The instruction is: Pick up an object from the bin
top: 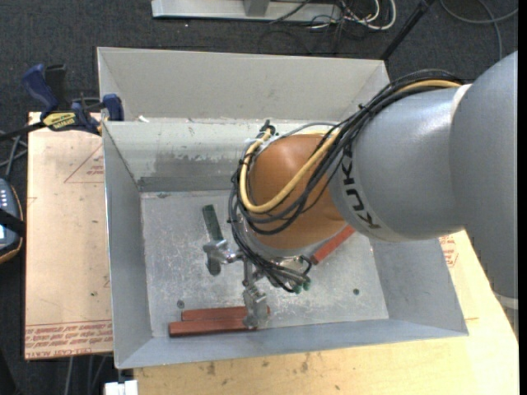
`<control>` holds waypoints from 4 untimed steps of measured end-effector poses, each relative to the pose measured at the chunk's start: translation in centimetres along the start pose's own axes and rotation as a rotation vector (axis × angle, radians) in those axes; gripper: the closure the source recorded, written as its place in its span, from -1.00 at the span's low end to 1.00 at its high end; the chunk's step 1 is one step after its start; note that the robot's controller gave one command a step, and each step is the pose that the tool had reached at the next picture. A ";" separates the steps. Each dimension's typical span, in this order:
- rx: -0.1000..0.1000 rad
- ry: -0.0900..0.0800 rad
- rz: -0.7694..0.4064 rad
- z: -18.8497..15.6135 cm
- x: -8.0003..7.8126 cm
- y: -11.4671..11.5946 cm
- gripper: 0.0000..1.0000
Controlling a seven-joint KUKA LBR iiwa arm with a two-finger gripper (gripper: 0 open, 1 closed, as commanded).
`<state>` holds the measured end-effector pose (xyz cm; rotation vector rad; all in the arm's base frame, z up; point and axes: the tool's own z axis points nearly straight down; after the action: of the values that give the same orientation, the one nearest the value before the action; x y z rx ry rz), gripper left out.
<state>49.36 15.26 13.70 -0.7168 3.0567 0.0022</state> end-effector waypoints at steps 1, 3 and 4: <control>0.000 -0.001 0.072 2.0 0.7 0.2 -1.00; 0.001 -0.005 0.128 5.9 0.7 0.6 1.00; 0.000 0.002 0.104 -6.5 -0.5 0.6 1.00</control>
Offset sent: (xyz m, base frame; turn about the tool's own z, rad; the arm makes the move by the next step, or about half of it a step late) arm -0.0116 0.0024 -0.0594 0.1238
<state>49.53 16.01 20.15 -0.5565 3.0918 0.0012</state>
